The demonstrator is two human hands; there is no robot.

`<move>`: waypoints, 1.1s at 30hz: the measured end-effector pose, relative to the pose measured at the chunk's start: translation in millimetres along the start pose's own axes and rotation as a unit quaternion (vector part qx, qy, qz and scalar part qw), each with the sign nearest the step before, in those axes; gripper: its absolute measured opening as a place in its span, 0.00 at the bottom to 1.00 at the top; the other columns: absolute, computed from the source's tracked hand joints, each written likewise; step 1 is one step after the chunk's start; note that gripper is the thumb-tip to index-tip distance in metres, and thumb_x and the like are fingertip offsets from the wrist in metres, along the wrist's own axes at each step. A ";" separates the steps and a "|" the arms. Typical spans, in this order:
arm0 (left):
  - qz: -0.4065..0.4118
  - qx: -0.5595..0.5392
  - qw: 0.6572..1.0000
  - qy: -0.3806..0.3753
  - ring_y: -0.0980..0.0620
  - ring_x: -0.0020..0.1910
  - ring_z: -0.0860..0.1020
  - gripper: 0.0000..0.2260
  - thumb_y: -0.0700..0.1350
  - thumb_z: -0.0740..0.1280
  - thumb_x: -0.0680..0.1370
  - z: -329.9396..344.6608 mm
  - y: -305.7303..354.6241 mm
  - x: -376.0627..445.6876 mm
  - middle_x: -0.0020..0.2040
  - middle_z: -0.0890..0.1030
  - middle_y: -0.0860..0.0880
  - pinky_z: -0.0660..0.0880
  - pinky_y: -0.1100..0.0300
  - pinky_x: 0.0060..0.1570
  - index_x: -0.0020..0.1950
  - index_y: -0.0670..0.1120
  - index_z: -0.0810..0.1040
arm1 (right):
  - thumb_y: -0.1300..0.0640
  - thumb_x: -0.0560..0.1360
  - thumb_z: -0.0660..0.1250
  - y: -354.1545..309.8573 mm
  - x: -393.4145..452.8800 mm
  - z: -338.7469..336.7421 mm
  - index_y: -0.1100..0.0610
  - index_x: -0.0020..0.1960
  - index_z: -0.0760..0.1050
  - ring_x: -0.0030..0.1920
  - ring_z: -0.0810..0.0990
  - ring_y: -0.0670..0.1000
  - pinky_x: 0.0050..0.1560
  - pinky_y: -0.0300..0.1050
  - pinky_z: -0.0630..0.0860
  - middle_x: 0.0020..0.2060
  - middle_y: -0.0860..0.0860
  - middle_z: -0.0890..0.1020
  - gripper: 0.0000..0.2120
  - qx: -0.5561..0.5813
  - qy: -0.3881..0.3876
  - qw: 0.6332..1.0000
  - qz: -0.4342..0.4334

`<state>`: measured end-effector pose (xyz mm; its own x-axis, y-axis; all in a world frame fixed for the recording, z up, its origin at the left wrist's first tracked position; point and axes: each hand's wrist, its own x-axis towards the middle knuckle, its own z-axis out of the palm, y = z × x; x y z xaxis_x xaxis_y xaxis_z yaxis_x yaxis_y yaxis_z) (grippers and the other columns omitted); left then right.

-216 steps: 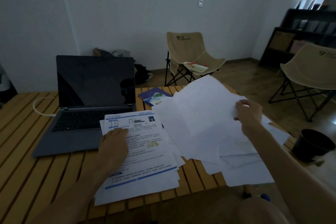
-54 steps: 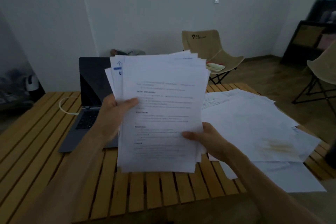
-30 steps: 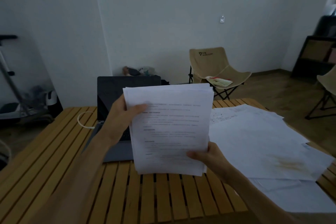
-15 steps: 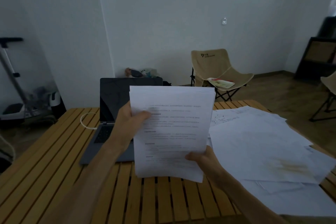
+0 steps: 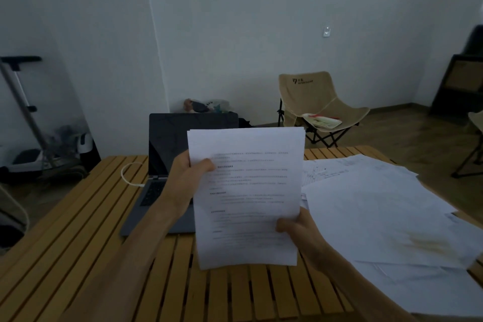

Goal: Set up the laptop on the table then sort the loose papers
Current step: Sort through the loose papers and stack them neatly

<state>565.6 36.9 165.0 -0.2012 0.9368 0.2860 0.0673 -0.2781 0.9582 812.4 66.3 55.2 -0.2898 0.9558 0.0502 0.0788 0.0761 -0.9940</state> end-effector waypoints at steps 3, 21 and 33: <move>0.026 -0.017 0.999 0.023 0.48 0.48 0.83 0.09 0.34 0.65 0.77 1.8 11.7 2.6 0.47 0.85 0.47 0.79 0.57 0.43 0.53 0.42 0.82 | 0.59 0.63 0.67 -12.1 1.5 -2.0 0.51 0.53 0.82 0.52 0.82 0.53 0.52 0.54 0.81 0.49 0.46 0.85 0.19 -0.007 0.014 0.999 -0.038; 0.005 0.007 1.000 0.010 0.44 0.54 0.82 0.13 0.34 0.65 0.76 -3.9 -14.6 -1.3 0.55 0.84 0.45 0.80 0.46 0.54 0.59 0.43 0.80 | 0.59 0.60 0.67 11.0 5.8 -2.8 0.54 0.54 0.82 0.54 0.81 0.55 0.55 0.56 0.81 0.51 0.53 0.84 0.22 -0.015 -0.026 0.999 0.032; -0.201 0.178 0.962 0.047 0.43 0.49 0.80 0.10 0.38 0.65 0.76 -18.1 -79.8 14.0 0.52 0.81 0.43 0.79 0.47 0.53 0.57 0.45 0.78 | 0.65 0.71 0.71 15.4 5.3 8.6 0.55 0.66 0.76 0.60 0.81 0.58 0.58 0.56 0.80 0.59 0.54 0.83 0.24 0.009 -0.138 0.965 0.221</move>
<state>539.7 68.4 92.6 -0.3670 0.9256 -0.0922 0.2922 0.2088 0.9333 803.9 70.1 39.3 -0.4753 0.7811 -0.4050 0.2365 -0.3299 -0.9139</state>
